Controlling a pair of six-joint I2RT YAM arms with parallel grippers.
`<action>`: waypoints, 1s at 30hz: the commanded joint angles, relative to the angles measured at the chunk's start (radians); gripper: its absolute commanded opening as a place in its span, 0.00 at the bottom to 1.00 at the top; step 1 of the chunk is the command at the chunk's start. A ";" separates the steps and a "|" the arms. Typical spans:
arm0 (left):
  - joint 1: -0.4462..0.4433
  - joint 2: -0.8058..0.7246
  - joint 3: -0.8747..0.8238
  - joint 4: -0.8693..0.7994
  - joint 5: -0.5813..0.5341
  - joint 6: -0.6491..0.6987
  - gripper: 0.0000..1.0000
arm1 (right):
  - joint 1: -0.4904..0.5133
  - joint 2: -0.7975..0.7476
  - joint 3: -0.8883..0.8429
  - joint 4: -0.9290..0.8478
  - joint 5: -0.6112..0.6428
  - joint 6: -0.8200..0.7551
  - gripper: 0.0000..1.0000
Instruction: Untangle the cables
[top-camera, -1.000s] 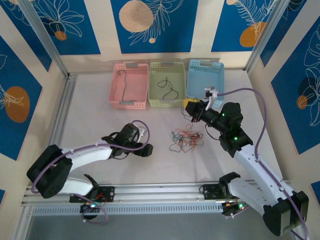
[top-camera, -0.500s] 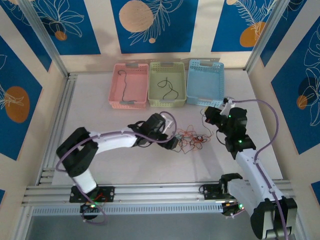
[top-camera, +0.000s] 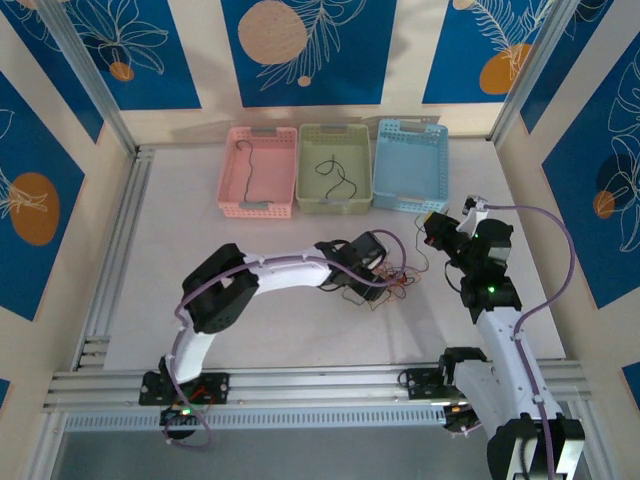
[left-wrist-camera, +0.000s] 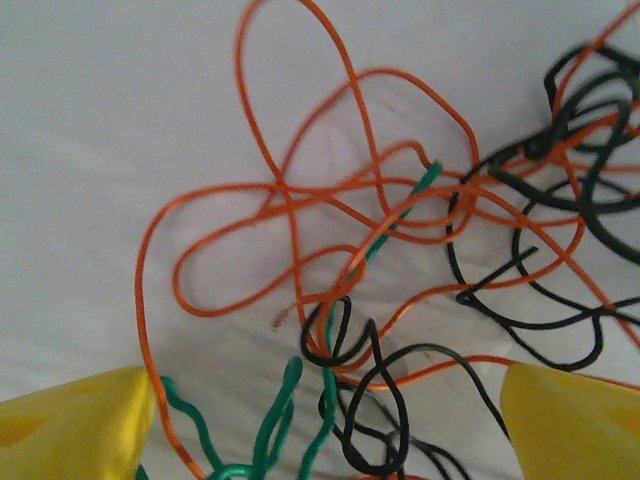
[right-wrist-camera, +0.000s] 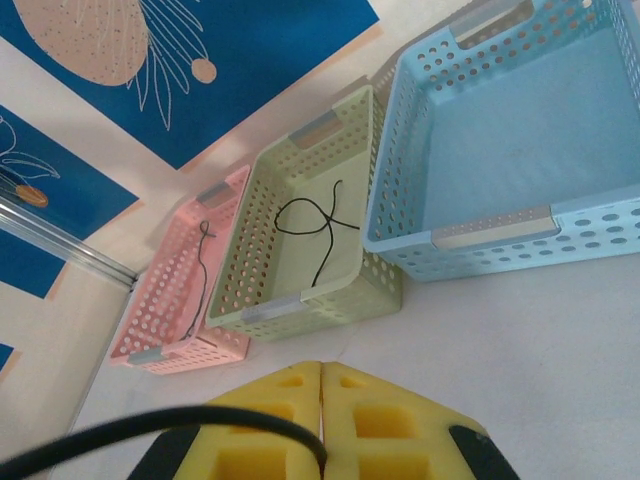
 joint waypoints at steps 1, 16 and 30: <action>-0.021 0.045 0.054 -0.116 -0.082 0.027 0.83 | -0.010 -0.020 -0.006 -0.018 -0.026 0.015 0.00; 0.128 -0.266 -0.362 -0.059 -0.204 -0.056 0.00 | -0.033 -0.024 0.029 -0.044 -0.038 -0.008 0.00; 0.452 -0.848 -0.768 -0.161 -0.153 -0.118 0.00 | -0.262 -0.066 0.007 -0.179 0.338 0.131 0.00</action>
